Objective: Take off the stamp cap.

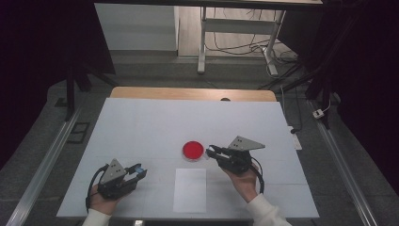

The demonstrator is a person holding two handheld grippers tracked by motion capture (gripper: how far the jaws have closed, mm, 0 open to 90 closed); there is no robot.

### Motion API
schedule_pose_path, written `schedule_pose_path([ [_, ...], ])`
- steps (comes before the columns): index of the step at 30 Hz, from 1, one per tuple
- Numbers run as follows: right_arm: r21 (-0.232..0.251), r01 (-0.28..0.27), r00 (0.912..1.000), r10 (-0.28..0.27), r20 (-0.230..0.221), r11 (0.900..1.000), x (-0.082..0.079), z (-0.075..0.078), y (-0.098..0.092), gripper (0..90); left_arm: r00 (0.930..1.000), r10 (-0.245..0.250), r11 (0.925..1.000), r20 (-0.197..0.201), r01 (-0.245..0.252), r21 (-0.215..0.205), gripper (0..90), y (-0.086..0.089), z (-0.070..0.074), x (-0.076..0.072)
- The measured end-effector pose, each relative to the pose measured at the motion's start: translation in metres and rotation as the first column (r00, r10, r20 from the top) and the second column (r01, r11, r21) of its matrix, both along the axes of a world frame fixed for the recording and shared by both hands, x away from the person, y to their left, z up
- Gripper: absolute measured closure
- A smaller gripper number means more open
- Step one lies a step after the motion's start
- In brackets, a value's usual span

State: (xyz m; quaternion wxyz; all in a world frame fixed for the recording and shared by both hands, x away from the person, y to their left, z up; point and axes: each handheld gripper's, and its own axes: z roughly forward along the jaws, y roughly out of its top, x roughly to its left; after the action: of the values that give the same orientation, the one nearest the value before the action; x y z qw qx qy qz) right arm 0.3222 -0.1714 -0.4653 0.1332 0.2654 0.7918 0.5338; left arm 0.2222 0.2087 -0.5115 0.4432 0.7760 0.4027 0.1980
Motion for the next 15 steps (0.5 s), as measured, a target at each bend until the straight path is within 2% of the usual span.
schedule_pose_path([
  [15,-0.001,-0.007,1.0,0.007,0.001,1.0,0.0047,0.0019,0.0039,74.9,1.0,-0.001,1.0,-0.003,0.001,0.001,64.8,-0.001,-0.001,0.0015],
])
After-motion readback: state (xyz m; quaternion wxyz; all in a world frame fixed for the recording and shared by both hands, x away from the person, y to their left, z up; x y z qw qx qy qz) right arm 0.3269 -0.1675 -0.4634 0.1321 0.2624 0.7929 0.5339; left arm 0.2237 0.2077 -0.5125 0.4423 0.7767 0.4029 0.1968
